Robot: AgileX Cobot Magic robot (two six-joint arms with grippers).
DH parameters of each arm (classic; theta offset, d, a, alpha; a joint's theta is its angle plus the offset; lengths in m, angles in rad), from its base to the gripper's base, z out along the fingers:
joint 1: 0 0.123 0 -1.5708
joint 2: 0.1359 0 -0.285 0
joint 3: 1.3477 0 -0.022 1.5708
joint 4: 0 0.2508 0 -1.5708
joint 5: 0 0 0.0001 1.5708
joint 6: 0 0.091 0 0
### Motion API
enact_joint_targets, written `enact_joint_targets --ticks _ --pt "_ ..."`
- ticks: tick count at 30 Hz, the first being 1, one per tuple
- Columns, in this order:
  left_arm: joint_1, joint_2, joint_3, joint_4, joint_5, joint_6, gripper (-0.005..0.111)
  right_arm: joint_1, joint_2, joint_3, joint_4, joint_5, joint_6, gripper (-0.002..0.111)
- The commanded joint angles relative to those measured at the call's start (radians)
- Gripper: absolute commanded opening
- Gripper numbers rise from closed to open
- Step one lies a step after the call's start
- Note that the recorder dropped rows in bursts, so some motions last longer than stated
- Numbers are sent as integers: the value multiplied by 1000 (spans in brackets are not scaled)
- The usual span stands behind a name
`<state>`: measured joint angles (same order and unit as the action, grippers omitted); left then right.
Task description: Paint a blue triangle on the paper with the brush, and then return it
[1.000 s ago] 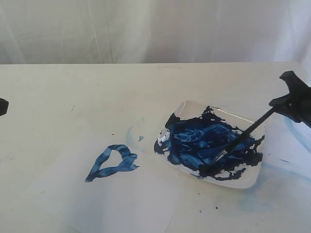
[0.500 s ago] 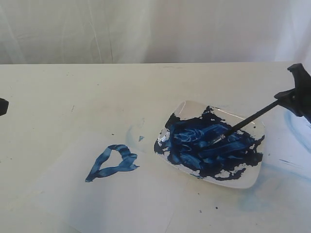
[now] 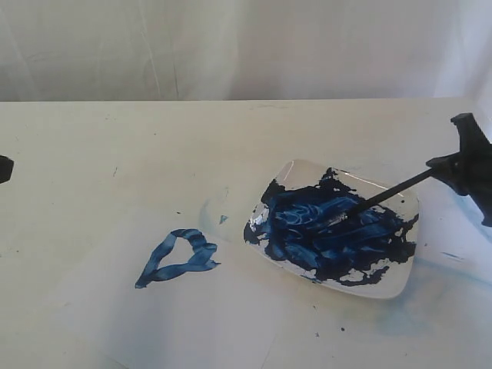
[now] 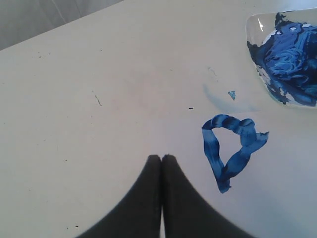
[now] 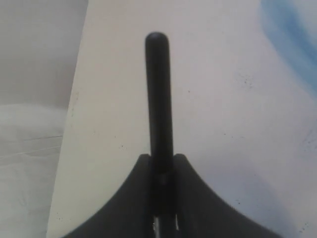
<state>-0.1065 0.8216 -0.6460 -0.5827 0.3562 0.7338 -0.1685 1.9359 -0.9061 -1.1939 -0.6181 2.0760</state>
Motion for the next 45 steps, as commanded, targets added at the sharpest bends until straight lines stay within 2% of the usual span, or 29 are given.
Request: enact_joint_targets --ticks 1,16,19,26,34,40,45 --pt "-6 -6 7 -19 2 -1 0 -1 44 1 59 -34 -34 0" --pt "-6 -6 7 -19 -4 -1 0 -1 80 -1 95 -43 -110 1" --pt "-6 -6 7 -19 -4 -1 0 -1 80 -1 95 -50 -132 8" --pt "-6 -6 7 -19 -4 -1 0 -1 80 -1 68 -71 -144 32" --pt "-6 -6 7 -19 -4 -1 0 -1 80 -1 -47 -148 -127 52" --pt "-6 -6 7 -19 -4 -1 0 -18 46 -1 -146 -187 -79 56" --pt "-6 -6 7 -23 -4 -1 0 -73 -46 -1 -298 -199 -20 56"
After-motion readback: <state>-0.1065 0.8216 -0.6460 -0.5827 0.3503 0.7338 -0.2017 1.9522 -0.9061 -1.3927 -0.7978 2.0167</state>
